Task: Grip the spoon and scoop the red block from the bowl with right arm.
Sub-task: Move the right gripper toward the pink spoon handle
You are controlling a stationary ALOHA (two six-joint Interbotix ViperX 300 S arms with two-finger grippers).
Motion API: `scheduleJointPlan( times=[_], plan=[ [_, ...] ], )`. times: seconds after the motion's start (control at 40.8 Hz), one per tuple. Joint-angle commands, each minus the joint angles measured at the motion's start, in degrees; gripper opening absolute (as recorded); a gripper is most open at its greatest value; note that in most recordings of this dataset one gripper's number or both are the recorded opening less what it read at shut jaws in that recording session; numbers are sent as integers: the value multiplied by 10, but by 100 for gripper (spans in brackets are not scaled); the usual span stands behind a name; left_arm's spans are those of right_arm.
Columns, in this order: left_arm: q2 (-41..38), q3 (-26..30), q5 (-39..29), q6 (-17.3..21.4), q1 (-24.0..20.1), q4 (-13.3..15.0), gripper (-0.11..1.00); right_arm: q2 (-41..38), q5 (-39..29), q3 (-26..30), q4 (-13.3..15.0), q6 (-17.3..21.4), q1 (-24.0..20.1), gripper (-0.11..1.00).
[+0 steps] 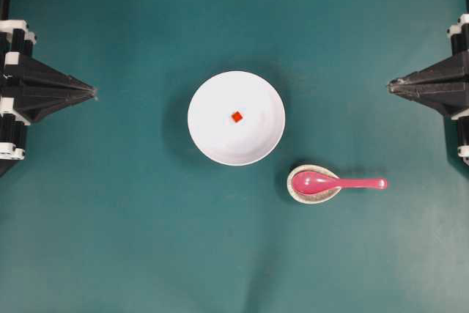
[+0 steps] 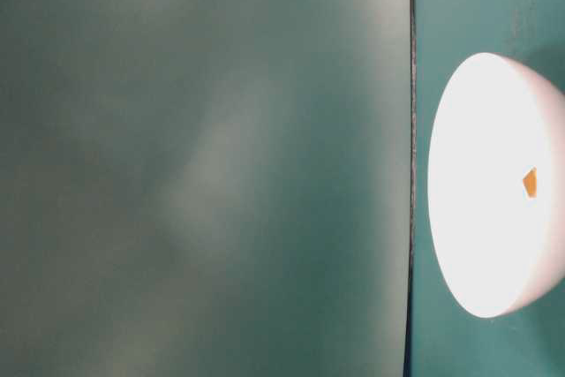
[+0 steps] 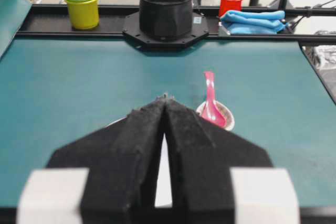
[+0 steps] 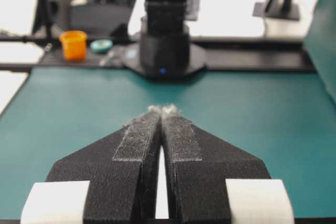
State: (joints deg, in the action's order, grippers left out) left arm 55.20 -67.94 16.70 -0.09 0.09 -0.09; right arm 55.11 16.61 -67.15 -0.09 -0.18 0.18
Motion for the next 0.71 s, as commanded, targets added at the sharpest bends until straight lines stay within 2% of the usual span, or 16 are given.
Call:
scheduleJointPlan(
  times=[0.0, 0.024, 0.122, 0.22, 0.563, 0.612, 0.686],
  plan=[
    [-2, 18, -25, 6, -12, -9, 0, -3, 4, 17, -4, 9, -7, 0],
    [-1, 20, -45, 5, -14, -9, 0, -8, 2, 27, -20, 18, -8, 0],
    [0, 23, -50, 4, -16, -9, 0, -18, 8, 33, -37, 39, -8, 0],
    [-2, 26, -52, 4, -15, -9, 0, -24, 18, 31, -38, 58, -8, 0],
    [1, 27, -54, -5, -15, -9, 0, -48, 25, 25, -37, 68, -11, 1],
    [2, 27, -54, -5, -16, -9, 0, -52, 25, 25, -43, 74, -11, 10],
    [2, 27, -54, -4, -15, -9, 0, -58, 21, 23, -62, 91, -11, 31]
  ],
)
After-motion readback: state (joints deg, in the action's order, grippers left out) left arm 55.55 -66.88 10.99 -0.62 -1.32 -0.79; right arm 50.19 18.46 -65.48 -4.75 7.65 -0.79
